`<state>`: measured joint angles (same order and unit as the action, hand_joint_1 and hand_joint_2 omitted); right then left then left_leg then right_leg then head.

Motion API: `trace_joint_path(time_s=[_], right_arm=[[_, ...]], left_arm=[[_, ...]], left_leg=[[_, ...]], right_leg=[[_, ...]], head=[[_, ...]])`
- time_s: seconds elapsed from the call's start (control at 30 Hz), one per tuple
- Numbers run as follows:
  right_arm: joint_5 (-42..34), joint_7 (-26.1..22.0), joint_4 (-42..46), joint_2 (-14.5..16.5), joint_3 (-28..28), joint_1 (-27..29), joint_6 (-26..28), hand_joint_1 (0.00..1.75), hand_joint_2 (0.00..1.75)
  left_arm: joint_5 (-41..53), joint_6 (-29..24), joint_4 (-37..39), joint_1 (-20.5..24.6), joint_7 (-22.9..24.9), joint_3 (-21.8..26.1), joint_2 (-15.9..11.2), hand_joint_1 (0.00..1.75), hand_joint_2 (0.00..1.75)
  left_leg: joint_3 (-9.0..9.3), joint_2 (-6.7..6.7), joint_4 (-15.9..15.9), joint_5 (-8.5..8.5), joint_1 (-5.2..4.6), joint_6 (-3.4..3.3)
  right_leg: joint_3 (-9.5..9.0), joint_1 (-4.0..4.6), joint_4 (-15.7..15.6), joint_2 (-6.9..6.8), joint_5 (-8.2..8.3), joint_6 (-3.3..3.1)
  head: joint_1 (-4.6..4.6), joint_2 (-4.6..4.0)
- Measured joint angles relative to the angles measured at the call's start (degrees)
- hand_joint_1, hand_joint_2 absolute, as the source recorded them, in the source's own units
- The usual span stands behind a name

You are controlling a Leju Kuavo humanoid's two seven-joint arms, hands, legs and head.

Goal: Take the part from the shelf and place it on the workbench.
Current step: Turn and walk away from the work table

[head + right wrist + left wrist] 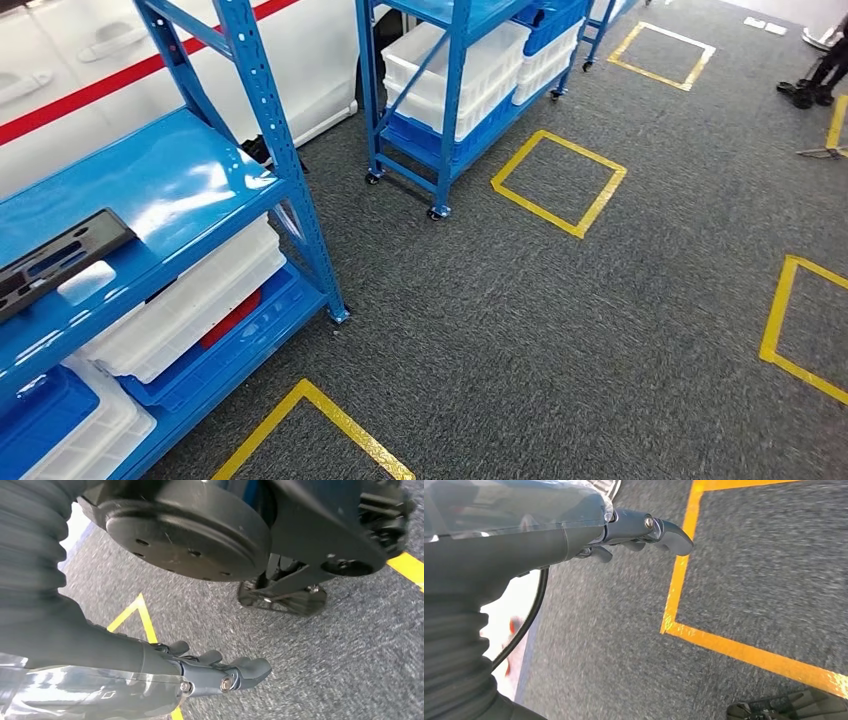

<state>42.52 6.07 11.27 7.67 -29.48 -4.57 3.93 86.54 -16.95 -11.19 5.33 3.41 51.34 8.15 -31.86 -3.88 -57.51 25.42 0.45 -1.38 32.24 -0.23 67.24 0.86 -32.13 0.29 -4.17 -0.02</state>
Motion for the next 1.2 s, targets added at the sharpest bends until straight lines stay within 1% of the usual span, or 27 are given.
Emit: trace_joint_path(time_s=[0.03,0.07,0.1,0.13,0.2,0.27,0.33,0.37,0.4,0.43,0.47,0.5,0.57,0.6,0.63,0.7,0.77,0.83,0.87,0.9,0.93,0.97,1.0,1.07,1.1,1.13,1.2], right_arm=[[0.0,0.0,0.0,0.0,0.0,0.1,0.1,0.0,1.75],[0.0,0.0,-0.1,0.0,-0.1,0.3,0.3,0.0,1.75],[0.0,-0.1,-0.1,0.0,-0.2,0.4,0.4,0.0,1.75],[0.0,-0.1,-0.1,0.0,-0.3,0.4,0.5,0.0,1.75],[0.1,0.2,-0.1,0.2,-0.4,0.3,0.6,0.0,1.75],[0.2,0.7,-0.1,0.4,-0.4,0.3,0.6,0.0,1.75],[0.3,1.1,-0.1,0.4,-0.5,0.5,0.6,0.0,1.75],[0.4,1.3,-0.1,0.4,-0.6,0.5,0.6,0.0,1.75],[0.4,1.4,-0.1,0.4,-0.6,0.5,0.6,0.0,1.75],[0.4,1.5,-0.1,0.4,-0.6,0.5,0.5,0.0,1.75],[0.5,1.7,-0.1,0.4,-0.6,0.5,0.5,0.0,1.75],[0.5,1.8,-0.1,0.4,-0.6,0.5,0.5,0.0,1.75],[0.5,2.0,-0.1,0.4,-0.7,0.5,0.6,0.0,1.75],[0.5,2.0,-0.1,0.4,-0.8,0.5,0.6,0.0,1.75],[0.5,2.0,-0.1,0.4,-0.8,0.5,0.6,0.0,1.75],[0.4,2.0,-0.1,0.4,-0.9,0.4,0.6,0.0,1.75],[0.4,2.0,0.0,0.4,-0.9,0.2,0.7,0.0,1.75],[0.3,1.8,0.0,0.4,-1.0,0.2,0.6,0.0,1.75],[0.3,1.7,0.0,0.4,-1.1,0.1,0.5,0.0,1.75],[0.3,1.5,0.0,0.4,-1.2,0.1,0.4,0.0,1.75],[0.3,1.4,0.0,0.4,-1.2,0.0,0.3,0.0,1.75],[0.3,1.3,0.0,0.4,-1.3,0.0,0.2,0.0,1.75],[0.3,1.3,0.0,0.4,-1.3,0.0,0.2,0.0,1.75],[0.4,1.4,0.0,0.4,-1.3,0.2,0.3,0.0,1.75],[0.5,1.4,-0.1,0.4,-1.4,0.3,0.4,0.0,1.75],[0.5,1.3,-0.1,0.4,-1.4,0.4,0.4,0.0,1.75],[0.8,1.0,-0.1,0.4,-1.4,0.3,0.7,0.0,1.75]], left_arm=[[0.0,0.1,0.0,0.0,0.1,0.0,0.0,0.0,1.75],[0.0,0.1,0.0,0.0,0.1,0.0,0.0,0.0,1.75],[0.0,0.2,0.0,0.0,0.1,0.0,0.0,0.0,1.75],[0.0,0.2,0.0,-0.1,0.2,0.0,0.0,0.0,1.75],[0.0,0.2,0.0,-0.4,0.1,0.0,0.0,0.0,1.75],[-0.1,0.1,0.0,-0.5,-0.1,0.0,0.0,0.0,0.87],[-0.1,0.1,0.0,-0.3,-0.5,0.0,-0.1,0.0,0.0],[-0.1,0.1,0.0,-0.2,-0.7,0.0,-0.1,0.0,0.0],[0.0,0.1,0.0,-0.2,-0.9,0.0,-0.1,0.0,0.0],[0.0,0.2,0.0,-0.2,-0.9,0.0,-0.1,0.0,0.0],[0.0,0.2,0.0,-0.3,-1.0,0.0,-0.1,0.0,0.0],[0.0,0.2,0.0,-0.3,-1.0,0.0,-0.2,0.0,0.0],[0.0,0.2,0.0,-0.2,-1.1,0.0,-0.2,0.0,0.0],[0.0,0.2,0.0,0.0,-1.2,0.0,-0.2,0.0,0.0],[0.1,0.2,0.0,0.0,-1.3,0.0,-0.2,0.0,0.0],[0.1,0.3,0.0,-0.1,-1.4,0.0,-0.2,0.0,0.0],[0.3,0.5,0.0,-0.2,-1.3,0.0,-0.2,0.0,0.0],[0.5,0.7,0.0,0.0,-1.1,-0.1,-0.1,0.0,0.0],[0.5,0.8,0.0,0.1,-1.0,-0.1,-0.1,0.0,0.0],[0.5,0.8,0.0,0.1,-0.9,-0.1,-0.1,0.0,0.0],[0.5,0.8,0.0,0.1,-0.8,-0.1,-0.1,0.0,0.0],[0.5,0.8,0.0,0.0,-0.7,-0.1,0.0,0.0,0.0],[0.5,0.9,0.0,0.0,-0.6,-0.1,0.0,0.0,0.0],[0.7,0.9,0.0,0.0,-0.5,-0.1,0.0,0.0,0.0],[0.8,1.0,0.0,0.1,-0.5,-0.1,0.0,0.0,0.0],[0.9,1.0,0.0,0.1,-0.5,-0.1,0.1,0.0,0.0],[1.0,1.0,0.0,-0.1,-0.4,-0.2,0.1,0.0,0.0]], left_leg=[[-0.03,-0.81,-0.1,-0.01,-0.04,0.18],[-0.31,-1.57,-0.3,-0.08,-0.05,0.44],[-0.77,-2.21,-0.4,-0.23,-0.01,0.78],[-1.23,-2.84,-0.4,-0.46,0.06,1.18],[-1.8,-3.56,-0.4,-0.72,0.14,1.94],[-2.9,-1.28,-2.6,0.74,-0.07,2.4],[-6.07,1.98,-9.4,4.21,-0.07,2.66],[-7.87,2.67,-13.2,5.71,0.03,2.82],[-9.05,3.02,-15.8,6.39,0.11,2.94],[-9.2,3.24,-16.4,6.0,0.16,3.02],[-8.13,3.51,-14.6,4.58,0.19,3.02],[-6.01,4.12,-10.8,2.54,0.19,2.91],[-1.9,6.19,-3.3,0.13,-0.18,2.28],[-0.84,6.86,-1.2,-0.21,-0.39,1.87],[-0.62,7.05,-0.7,0.06,-0.63,1.49],[-0.68,6.04,-0.3,-0.11,-0.57,0.88],[-0.53,5.12,0.2,-0.4,-0.21,0.28],[-0.59,4.16,0.4,-0.6,-0.03,-0.1],[-0.65,3.59,0.4,-0.63,-0.03,-0.17],[-0.61,3.0,0.4,-0.63,-0.02,-0.18],[-0.5,2.27,0.4,-0.62,0.0,-0.16],[-0.35,1.48,0.3,-0.61,0.04,-0.12],[-0.23,0.64,0.2,-0.57,0.08,-0.03],[-0.45,-0.96,-0.2,-0.55,0.08,0.39],[-0.87,-1.66,-0.4,-0.66,0.06,0.75],[-1.38,-2.26,-0.6,-0.84,0.07,1.13],[-2.15,-3.28,-0.6,-1.27,0.12,1.95]], right_leg=[[-1.36,-0.05,-3.7,1.51,1.91,-0.19],[-2.37,-0.13,-6.7,2.95,3.04,-0.35],[-2.73,-0.15,-8.3,4.07,3.26,-0.46],[-2.73,-0.13,-8.8,4.6,2.99,-0.59],[-2.84,-0.28,-9.5,3.41,3.06,-1.09],[-3.25,-0.48,-10.2,1.75,3.39,-1.83],[-3.49,-0.28,-10.5,-0.2,3.38,-2.34],[-3.52,-0.13,-10.5,-1.2,3.3,-2.48],[-3.59,-0.01,-10.4,-2.12,3.2,-2.55],[-3.69,0.06,-10.4,-2.93,3.08,-2.56],[-3.87,0.08,-10.4,-3.63,2.93,-2.51],[-4.15,0.1,-10.3,-4.28,2.73,-2.4],[-4.65,0.34,-10.2,-5.43,2.24,-1.97],[-4.8,0.48,-10.2,-5.96,2.05,-1.72],[-4.89,0.6,-10.2,-6.42,1.93,-1.45],[-5.13,0.61,-10.2,-6.88,1.69,-0.93],[-4.43,0.42,-8.3,-4.65,0.17,-0.31],[-1.36,0.17,-1.8,-1.74,-3.33,0.14],[0.55,0.12,2.2,-1.19,-5.02,0.25],[1.89,0.11,5.3,-0.99,-5.9,0.34],[2.31,0.09,6.5,-0.91,-5.6,0.39],[1.72,0.04,5.5,-0.81,-4.16,0.39],[0.3,-0.09,2.5,-0.5,-1.84,0.37],[-2.61,-0.43,-4.8,1.84,2.04,0.31],[-3.41,-0.53,-7.3,2.97,2.7,0.18],[-3.61,-0.54,-8.4,3.76,2.61,0.0],[-3.5,-0.51,-9.1,3.21,2.31,-0.68]], head=[[0.0,0.0],[0.0,0.0],[-0.01,0.0],[-0.01,0.0],[-0.02,0.0],[-0.02,0.0],[-0.02,0.0],[-0.02,0.0],[-0.02,0.0],[-0.02,0.0],[-0.02,0.0],[-0.02,0.0],[-0.02,0.0],[-0.01,0.0],[-0.01,0.0],[-0.02,0.0],[-0.02,0.0],[-0.01,0.0],[-0.01,0.0],[-0.01,0.0],[-0.01,0.0],[-0.01,0.0],[-0.01,0.0],[0.0,0.0],[0.0,0.0],[0.0,0.0],[-0.01,0.0]])
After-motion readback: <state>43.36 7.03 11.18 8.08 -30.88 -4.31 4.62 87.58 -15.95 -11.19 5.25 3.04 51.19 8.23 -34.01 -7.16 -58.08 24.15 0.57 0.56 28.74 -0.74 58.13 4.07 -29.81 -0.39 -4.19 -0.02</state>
